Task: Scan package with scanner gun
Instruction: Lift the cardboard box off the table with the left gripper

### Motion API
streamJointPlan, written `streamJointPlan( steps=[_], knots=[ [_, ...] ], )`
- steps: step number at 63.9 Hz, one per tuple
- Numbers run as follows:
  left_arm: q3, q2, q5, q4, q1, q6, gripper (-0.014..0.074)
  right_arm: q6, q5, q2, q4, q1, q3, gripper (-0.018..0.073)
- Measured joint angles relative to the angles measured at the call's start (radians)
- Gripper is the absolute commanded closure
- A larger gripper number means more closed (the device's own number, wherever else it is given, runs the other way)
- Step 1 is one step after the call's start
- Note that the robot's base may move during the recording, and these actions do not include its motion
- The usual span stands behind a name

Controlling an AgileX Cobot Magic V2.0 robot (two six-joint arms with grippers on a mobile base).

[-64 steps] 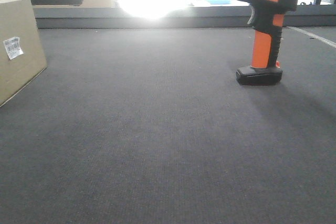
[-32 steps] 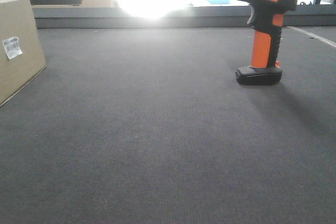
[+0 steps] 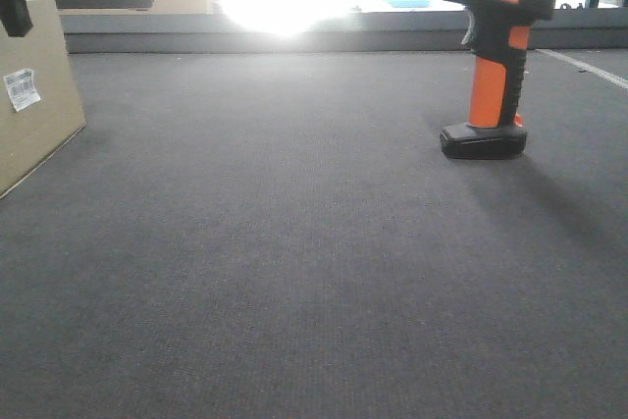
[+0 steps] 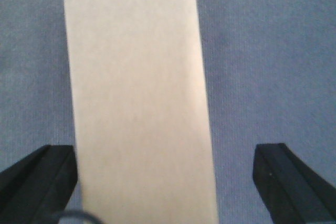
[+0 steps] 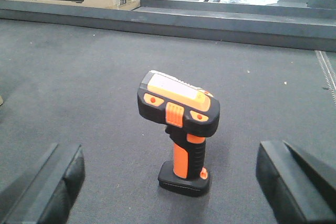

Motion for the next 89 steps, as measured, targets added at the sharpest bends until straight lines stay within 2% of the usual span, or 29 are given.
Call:
streamJointPlan(
  steps=[11,22,31,40,53,60,66,80,85,89],
  knots=[
    [0.000,0.010,-0.021,0.000,0.016,0.001,0.0032,0.000,0.000,0.000,0.000,0.000,0.000,-0.0009],
    [-0.003,0.024,0.006,-0.002,0.035,0.002,0.0158,0.000,0.000,0.000,0.000,0.000,0.000,-0.0009],
    [-0.005,0.038,0.043,-0.010,0.036,0.002,0.0384,0.000,0.000,0.000,0.000,0.000,0.000,-0.0009],
    [-0.005,0.038,0.053,-0.010,0.036,0.002,0.0713,0.000,0.000,0.000,0.000,0.000,0.000,-0.0009],
    [-0.005,0.011,0.078,-0.010,0.036,0.002,0.0707,0.000,0.000,0.000,0.000,0.000,0.000,-0.0009],
    [-0.005,-0.046,0.081,-0.050,0.037,0.002,0.0707,0.000,0.000,0.000,0.000,0.000,0.000,-0.0009],
    [-0.005,-0.105,0.083,-0.129,0.037,0.002,0.0707,0.000,0.000,0.000,0.000,0.000,0.000,-0.0009],
    [-0.005,-0.162,0.086,-0.427,0.038,0.002,0.0707,0.000,0.002,0.000,0.039,0.000,0.015,-0.0009],
    [-0.005,-0.162,0.088,-0.484,0.038,0.002,0.0707,0.000,-0.028,0.005,0.045,0.000,0.052,-0.0009],
    [-0.005,-0.162,0.088,-0.501,0.038,0.002,0.0707,0.000,-0.067,0.007,0.047,0.000,0.090,-0.0009]
  ],
)
